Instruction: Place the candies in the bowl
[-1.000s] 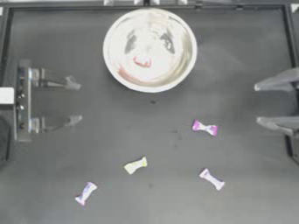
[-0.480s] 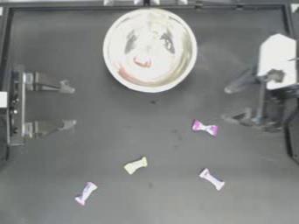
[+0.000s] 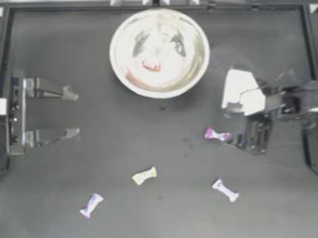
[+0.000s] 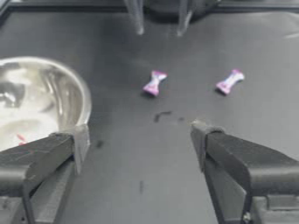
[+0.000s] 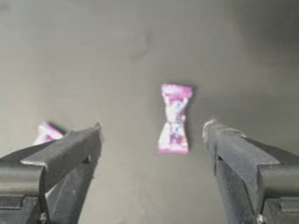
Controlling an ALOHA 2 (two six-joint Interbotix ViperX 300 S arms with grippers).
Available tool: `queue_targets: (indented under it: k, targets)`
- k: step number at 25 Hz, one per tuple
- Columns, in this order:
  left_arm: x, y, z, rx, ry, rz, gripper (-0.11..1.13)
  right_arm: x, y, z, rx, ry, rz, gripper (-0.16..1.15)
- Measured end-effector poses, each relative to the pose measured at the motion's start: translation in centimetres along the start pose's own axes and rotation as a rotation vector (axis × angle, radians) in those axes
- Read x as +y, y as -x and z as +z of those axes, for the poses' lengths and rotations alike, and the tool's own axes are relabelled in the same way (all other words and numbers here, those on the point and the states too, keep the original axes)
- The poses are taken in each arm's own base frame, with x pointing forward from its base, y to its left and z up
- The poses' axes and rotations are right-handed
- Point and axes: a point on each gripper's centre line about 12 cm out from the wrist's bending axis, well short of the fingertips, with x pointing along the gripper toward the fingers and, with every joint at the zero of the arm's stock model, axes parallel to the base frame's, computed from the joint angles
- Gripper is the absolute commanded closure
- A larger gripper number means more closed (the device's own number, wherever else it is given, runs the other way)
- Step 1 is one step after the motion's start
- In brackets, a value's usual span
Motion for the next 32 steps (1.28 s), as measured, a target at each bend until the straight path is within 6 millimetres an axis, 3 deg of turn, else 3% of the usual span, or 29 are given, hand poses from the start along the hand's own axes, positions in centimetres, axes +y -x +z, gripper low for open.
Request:
queue_targets:
  k: [16,26,29,32]
  targets:
    - [-0.1,0.1,-0.2,0.013,0.011,-0.005,0.02,-0.2,-7.3,-1.0,0.212,0.037,-0.108,0.0]
    - [-0.1,0.5,0.1,0.001,0.019,-0.009,0.02,-0.3,-9.2,-1.4,0.267,0.053,-0.124,0.02]
    - [-0.1,0.5,0.1,0.0,0.025,-0.008,0.02,-0.4,-9.3,-1.4,0.267,0.046,-0.125,0.13]
    - [-0.1,0.5,0.1,0.001,0.028,-0.009,0.02,-0.6,-9.3,-1.4,0.269,0.026,-0.126,0.41]
